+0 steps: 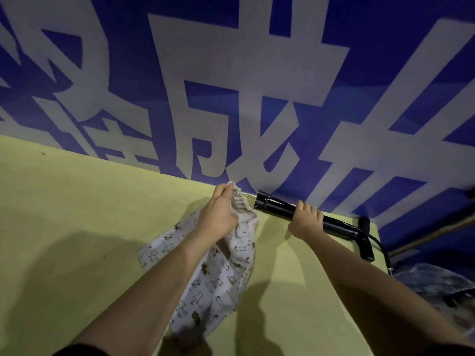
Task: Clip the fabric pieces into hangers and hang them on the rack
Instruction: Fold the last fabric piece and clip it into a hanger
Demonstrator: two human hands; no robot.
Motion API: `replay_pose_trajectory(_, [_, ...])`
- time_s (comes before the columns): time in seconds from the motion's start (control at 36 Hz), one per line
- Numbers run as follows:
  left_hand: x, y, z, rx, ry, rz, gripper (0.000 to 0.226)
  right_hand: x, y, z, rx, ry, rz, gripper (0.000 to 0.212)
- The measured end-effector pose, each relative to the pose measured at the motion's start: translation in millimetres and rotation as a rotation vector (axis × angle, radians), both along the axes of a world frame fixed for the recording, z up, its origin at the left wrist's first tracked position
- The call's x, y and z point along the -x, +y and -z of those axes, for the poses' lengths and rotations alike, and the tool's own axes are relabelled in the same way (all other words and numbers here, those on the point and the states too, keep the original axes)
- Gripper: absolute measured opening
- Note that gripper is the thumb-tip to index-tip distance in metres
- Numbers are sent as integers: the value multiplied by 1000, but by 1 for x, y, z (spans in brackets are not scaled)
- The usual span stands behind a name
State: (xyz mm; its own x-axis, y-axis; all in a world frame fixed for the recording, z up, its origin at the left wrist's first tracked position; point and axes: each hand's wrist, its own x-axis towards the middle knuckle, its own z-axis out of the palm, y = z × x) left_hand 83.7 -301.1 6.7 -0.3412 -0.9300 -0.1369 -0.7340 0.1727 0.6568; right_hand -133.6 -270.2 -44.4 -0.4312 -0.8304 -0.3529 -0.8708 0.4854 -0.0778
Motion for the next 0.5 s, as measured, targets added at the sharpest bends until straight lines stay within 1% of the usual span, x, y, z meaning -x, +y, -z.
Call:
replay_pose_trajectory(0.06, [8, -6, 3, -6, -5, 6, 79, 11, -3, 11, -58, 80, -53, 69])
replay_pose_trajectory(0.14, [12, -8, 8, -10, -11, 8, 76, 17, -2, 19, -58, 238, -199, 52])
replay_pose_trajectory(0.19, [15, -6, 11, -10, -15, 14, 73, 20, 1, 21, -58, 300, -292, 41])
replay_pose_trajectory(0.25, [16, -1, 13, -16, -22, 22, 73, 24, 4, 22, -44, 335, -354, 38])
replay_pose_trajectory(0.31, [16, 4, 13, -11, -31, 21, 72, 25, 6, 19, -4, 329, -376, 39])
replay_pose_trajectory(0.39, [16, 10, 9, -7, -35, 10, 71, 24, 8, 5, 77, 242, -341, 38])
replay_pose_trajectory(0.5, [16, 24, -3, -3, -8, 1, 72, 20, 20, -26, 251, 144, -347, 34])
